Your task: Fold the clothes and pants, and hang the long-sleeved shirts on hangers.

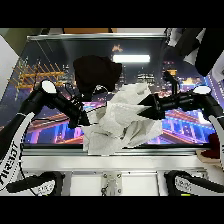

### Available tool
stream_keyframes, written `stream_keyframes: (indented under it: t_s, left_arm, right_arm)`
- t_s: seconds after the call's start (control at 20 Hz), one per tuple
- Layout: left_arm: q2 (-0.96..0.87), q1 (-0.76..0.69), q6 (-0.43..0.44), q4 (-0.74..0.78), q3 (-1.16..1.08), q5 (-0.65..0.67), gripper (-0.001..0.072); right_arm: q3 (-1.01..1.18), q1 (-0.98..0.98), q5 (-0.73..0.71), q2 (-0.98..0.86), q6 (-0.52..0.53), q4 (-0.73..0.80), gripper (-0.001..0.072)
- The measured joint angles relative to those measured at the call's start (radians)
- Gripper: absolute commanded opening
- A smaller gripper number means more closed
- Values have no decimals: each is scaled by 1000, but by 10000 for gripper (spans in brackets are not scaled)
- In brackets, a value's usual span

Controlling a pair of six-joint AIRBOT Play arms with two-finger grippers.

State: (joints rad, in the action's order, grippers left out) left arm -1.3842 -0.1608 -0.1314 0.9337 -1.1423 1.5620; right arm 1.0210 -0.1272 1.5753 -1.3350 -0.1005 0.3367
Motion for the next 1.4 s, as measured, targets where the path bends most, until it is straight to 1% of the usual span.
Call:
stream_keyframes:
  t_s: [0.1,0.3,0.5,0.7,0.95,1.4]
  left_arm:
    - [0,0,0,3,0,0,16]
    - [0,0,0,5,0,0,15]
    - [0,0,0,8,0,0,16]
    - [0,0,0,8,0,0,16]
    - [0,0,0,8,0,1,16]
    - [0,1,0,16,0,2,16]
  right_arm:
    - [4,-61,13,26,0,0,634]
    - [-3,-188,103,53,0,11,634]
    - [-57,-235,137,52,25,27,635]
    - [-96,-203,130,10,58,6,635]
    - [-108,-118,103,-55,100,-69,635]
    - [-110,-23,56,-75,116,-100,634]
